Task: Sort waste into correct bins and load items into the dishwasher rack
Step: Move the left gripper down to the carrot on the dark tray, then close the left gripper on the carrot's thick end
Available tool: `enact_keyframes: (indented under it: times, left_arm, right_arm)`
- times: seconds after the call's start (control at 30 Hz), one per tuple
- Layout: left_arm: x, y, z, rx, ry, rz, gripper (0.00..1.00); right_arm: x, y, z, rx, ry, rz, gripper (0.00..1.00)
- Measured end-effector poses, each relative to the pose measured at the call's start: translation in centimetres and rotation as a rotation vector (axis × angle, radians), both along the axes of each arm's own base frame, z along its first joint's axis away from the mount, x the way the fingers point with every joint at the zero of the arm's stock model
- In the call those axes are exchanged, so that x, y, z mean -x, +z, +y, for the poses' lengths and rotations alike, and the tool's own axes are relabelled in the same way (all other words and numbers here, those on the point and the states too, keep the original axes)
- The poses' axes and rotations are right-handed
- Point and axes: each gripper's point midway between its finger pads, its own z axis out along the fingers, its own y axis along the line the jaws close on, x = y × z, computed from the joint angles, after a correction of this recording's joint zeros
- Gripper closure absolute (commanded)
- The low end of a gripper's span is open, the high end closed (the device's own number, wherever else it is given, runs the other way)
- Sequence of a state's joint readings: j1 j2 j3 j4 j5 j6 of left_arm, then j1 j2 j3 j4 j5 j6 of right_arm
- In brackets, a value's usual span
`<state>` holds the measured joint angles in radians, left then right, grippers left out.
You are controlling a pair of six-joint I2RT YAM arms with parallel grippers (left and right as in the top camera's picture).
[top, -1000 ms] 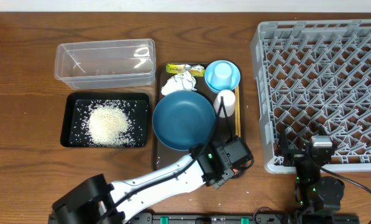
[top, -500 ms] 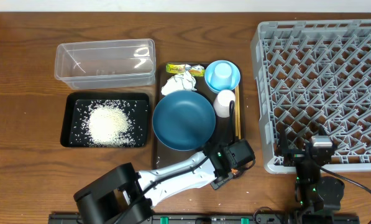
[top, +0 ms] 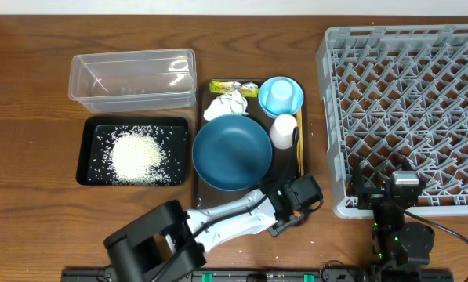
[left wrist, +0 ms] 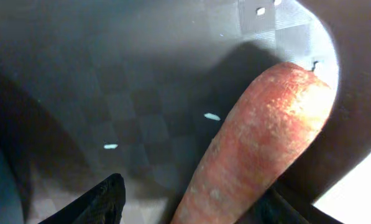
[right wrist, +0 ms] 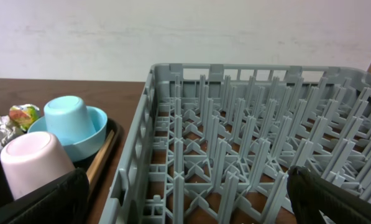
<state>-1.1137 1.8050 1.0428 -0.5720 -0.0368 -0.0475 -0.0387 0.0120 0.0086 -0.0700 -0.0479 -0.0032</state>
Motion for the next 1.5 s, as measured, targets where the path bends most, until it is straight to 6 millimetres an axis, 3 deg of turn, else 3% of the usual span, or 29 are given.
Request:
enact_keyframes:
  times: [0.13,0.5,0.6,0.67,0.8,0.93,1.13,1.37,1.5]
  left_arm:
    - [0.1,0.0,-0.1,0.003,0.0,0.006,0.43]
    - [0.6,0.2,0.5,-0.019,-0.006,0.031,0.55]
    - [0.7,1.5,0.2,0.016,-0.006,0.022,0.57]
    - [0.5,3.3,-0.3,0.066,-0.007,0.0,0.62]
    - [0.0,7.1,-1.3,0.174,-0.008,-0.052,0.63]
    - [-0.2,8.9,-1.7,0.223,-0.006,-0.068,0.51]
    - [0.7,7.9,-1.8,0.226,-0.013,0.004,0.51]
    - [2.0,3.1,-0.4,0.099,-0.03,0.096,0.5]
    - [2.2,1.6,0.1,0.05,-0.054,0.118,0.5]
  right_arm:
    - [0.0,0.0,0.0,0.0,0.0,0.0,0.01]
    - [0.0,0.0,0.0,0.0,0.0,0.0,0.01]
    - [0.0,0.0,0.0,0.0,0.0,0.0,0.01]
    - [0.0,0.0,0.0,0.0,0.0,0.0,0.01]
    - [0.0,0.0,0.0,0.0,0.0,0.0,0.01]
    - [0.0,0.0,0.0,0.0,0.0,0.0,0.01]
    - [0.0,0.0,0.0,0.0,0.0,0.0,0.01]
    - [0.0,0.0,0.0,0.0,0.0,0.0,0.01]
    - [0.0,0.0,0.0,0.0,0.0,0.0,0.01]
